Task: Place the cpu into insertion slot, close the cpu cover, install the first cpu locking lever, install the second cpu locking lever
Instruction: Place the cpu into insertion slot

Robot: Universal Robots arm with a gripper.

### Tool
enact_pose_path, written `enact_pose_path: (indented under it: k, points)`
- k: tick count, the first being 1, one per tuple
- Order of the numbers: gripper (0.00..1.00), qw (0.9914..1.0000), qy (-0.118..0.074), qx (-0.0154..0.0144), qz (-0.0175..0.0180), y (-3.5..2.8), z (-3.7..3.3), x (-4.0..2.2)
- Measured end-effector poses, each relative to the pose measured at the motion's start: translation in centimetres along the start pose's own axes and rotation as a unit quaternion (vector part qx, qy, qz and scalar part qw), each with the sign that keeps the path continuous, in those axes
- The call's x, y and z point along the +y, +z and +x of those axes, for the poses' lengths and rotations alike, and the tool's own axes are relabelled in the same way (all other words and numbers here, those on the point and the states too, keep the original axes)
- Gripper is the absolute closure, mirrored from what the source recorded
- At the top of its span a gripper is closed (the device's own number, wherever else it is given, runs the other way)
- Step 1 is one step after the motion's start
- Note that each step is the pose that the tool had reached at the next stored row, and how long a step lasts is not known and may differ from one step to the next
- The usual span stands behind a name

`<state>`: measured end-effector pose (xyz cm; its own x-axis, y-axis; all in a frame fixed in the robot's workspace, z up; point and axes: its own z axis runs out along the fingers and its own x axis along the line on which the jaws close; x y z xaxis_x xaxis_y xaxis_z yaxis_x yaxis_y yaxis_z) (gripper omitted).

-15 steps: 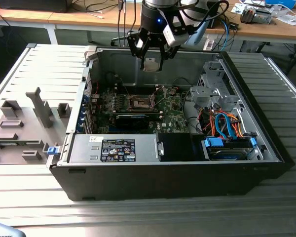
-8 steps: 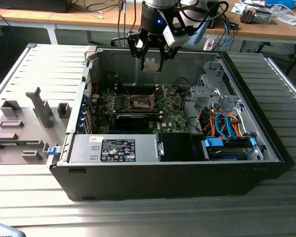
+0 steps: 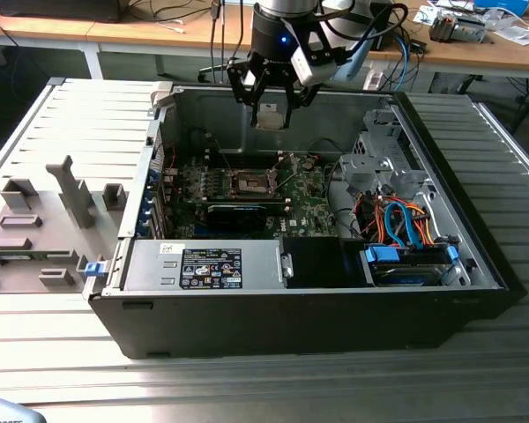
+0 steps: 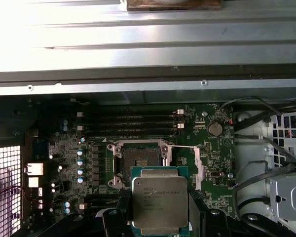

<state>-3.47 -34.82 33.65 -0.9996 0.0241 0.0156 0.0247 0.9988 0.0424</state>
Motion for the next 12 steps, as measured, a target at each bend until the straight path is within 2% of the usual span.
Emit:
enact_pose_path:
  k: [12]
  points:
    - [0.45, 0.99999, 0.000, -0.0001, 0.0033, 0.22, 0.00, -0.01]
